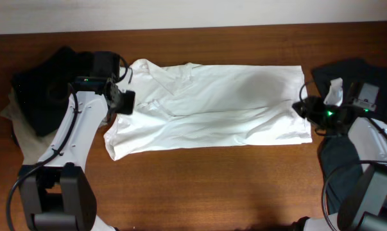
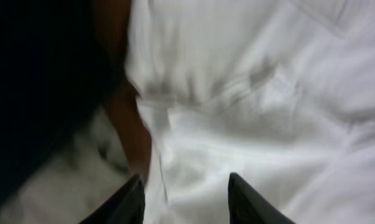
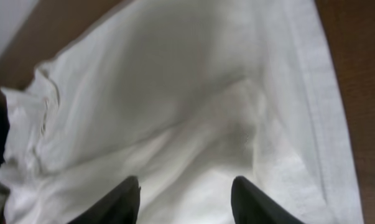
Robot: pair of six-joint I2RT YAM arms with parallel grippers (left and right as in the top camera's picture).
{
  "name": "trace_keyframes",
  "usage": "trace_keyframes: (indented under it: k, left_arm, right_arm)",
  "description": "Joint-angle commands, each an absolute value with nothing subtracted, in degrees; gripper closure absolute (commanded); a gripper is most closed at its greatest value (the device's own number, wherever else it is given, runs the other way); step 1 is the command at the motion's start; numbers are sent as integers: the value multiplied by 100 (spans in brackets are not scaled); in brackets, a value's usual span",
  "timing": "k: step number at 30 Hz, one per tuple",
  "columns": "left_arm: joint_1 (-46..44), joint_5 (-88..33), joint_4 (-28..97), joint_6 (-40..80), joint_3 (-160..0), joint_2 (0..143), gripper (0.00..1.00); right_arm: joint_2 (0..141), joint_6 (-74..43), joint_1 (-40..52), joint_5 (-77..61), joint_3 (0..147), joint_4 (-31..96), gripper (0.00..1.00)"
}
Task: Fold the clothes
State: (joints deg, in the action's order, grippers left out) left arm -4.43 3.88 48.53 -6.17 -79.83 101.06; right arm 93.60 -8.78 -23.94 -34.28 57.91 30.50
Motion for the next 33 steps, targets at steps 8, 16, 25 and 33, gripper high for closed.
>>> trace_keyframes:
  k: [8, 16, 25, 33]
  left_arm:
    - [102, -12, 5360, -364, -6969, 10265, 40]
    - [279, -366, 4941, -370, -6897, 11102, 52]
    - [279, -366, 4838, -373, -6897, 11102, 52]
    - [279, -366, 4838, -373, -6897, 11102, 52]
  right_arm:
    - [9502, -1061, -2276, -2134, 5384, 3734, 62]
    - [9894, -574, -1881, -1581, 5433, 3618, 61]
    - [10248, 108, -1879, -1197, 5964, 4263, 61]
    - [10320, 106, -1885, -1653, 6543, 5052, 96]
